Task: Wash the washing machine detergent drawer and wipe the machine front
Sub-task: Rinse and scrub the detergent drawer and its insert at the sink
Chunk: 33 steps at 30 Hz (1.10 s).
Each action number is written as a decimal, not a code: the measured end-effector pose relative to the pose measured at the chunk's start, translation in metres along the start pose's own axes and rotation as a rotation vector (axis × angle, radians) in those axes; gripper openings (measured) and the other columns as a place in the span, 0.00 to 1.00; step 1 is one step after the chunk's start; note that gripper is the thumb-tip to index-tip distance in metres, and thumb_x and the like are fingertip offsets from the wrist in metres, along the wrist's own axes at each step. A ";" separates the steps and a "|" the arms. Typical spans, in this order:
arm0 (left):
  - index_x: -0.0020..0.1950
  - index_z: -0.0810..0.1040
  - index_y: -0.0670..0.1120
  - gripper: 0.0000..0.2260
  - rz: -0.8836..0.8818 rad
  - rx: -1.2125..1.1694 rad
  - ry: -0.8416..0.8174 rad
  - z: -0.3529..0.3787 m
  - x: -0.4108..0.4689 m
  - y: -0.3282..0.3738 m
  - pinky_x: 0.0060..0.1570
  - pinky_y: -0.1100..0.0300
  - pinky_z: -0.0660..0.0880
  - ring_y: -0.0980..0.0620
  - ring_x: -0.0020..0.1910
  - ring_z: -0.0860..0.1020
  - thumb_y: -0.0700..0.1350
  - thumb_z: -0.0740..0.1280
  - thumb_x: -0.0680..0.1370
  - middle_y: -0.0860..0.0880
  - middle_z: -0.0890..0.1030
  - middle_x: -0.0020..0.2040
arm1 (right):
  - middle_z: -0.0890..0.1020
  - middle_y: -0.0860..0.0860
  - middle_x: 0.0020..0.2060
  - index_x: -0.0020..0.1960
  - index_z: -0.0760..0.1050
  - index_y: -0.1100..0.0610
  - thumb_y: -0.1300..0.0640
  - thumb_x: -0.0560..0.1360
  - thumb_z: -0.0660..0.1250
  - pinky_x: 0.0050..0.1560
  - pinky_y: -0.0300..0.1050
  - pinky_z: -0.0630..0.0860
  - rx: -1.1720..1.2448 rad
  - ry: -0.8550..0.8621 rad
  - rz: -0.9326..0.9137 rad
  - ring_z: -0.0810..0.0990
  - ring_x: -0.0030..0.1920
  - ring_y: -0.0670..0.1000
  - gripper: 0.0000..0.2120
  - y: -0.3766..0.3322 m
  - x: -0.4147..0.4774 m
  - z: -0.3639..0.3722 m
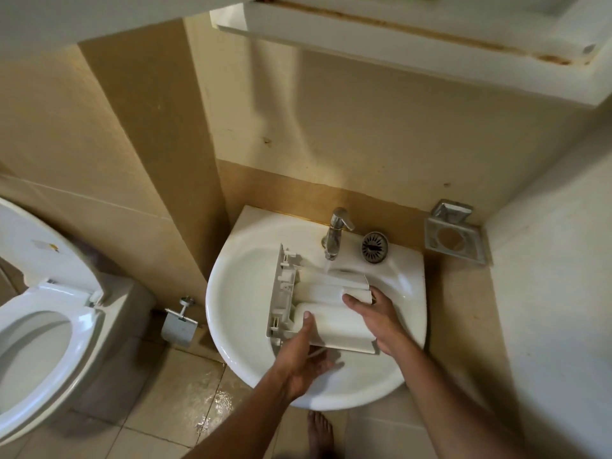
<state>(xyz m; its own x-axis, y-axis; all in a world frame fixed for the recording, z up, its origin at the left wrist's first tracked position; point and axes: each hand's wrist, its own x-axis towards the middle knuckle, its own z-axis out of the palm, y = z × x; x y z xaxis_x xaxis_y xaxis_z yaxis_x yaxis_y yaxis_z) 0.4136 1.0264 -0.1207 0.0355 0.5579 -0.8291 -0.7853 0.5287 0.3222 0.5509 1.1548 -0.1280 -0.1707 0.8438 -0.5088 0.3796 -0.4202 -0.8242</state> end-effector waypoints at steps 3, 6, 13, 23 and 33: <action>0.60 0.74 0.39 0.25 -0.089 0.171 0.012 -0.006 -0.012 0.015 0.52 0.42 0.80 0.36 0.48 0.80 0.61 0.65 0.79 0.36 0.79 0.56 | 0.85 0.46 0.55 0.61 0.78 0.49 0.46 0.64 0.82 0.59 0.47 0.79 0.026 0.014 -0.097 0.83 0.56 0.47 0.28 0.009 -0.007 0.000; 0.61 0.75 0.36 0.25 -0.138 0.388 0.044 -0.010 -0.030 0.027 0.43 0.46 0.82 0.38 0.44 0.82 0.58 0.66 0.79 0.36 0.83 0.53 | 0.86 0.48 0.52 0.59 0.79 0.51 0.58 0.68 0.80 0.55 0.46 0.80 0.091 -0.012 -0.199 0.85 0.52 0.49 0.22 0.008 -0.013 0.002; 0.51 0.80 0.44 0.07 0.742 0.696 0.575 -0.005 -0.044 0.048 0.34 0.50 0.81 0.52 0.29 0.82 0.46 0.66 0.79 0.49 0.84 0.35 | 0.85 0.46 0.53 0.63 0.77 0.54 0.59 0.64 0.82 0.56 0.43 0.80 0.119 0.090 -0.226 0.84 0.55 0.47 0.29 0.012 -0.003 0.007; 0.78 0.64 0.54 0.26 0.523 0.737 0.142 -0.021 0.013 0.046 0.65 0.50 0.76 0.52 0.63 0.78 0.59 0.61 0.82 0.51 0.79 0.67 | 0.79 0.38 0.58 0.68 0.74 0.53 0.62 0.69 0.79 0.57 0.24 0.70 0.027 0.141 -0.350 0.76 0.57 0.30 0.30 0.012 0.016 -0.011; 0.82 0.56 0.52 0.25 0.605 0.679 0.216 -0.007 0.015 0.029 0.65 0.50 0.76 0.51 0.63 0.78 0.55 0.54 0.85 0.49 0.77 0.69 | 0.75 0.46 0.64 0.74 0.68 0.55 0.53 0.73 0.76 0.63 0.37 0.67 -0.119 0.251 -0.343 0.72 0.63 0.43 0.32 0.013 0.006 -0.007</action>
<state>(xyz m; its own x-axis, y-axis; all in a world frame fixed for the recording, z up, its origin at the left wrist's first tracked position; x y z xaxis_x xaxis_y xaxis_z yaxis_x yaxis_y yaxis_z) 0.3875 1.0460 -0.1272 -0.4306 0.7654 -0.4783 -0.1011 0.4857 0.8682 0.5612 1.1563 -0.1400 -0.0846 0.9888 -0.1229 0.4443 -0.0730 -0.8929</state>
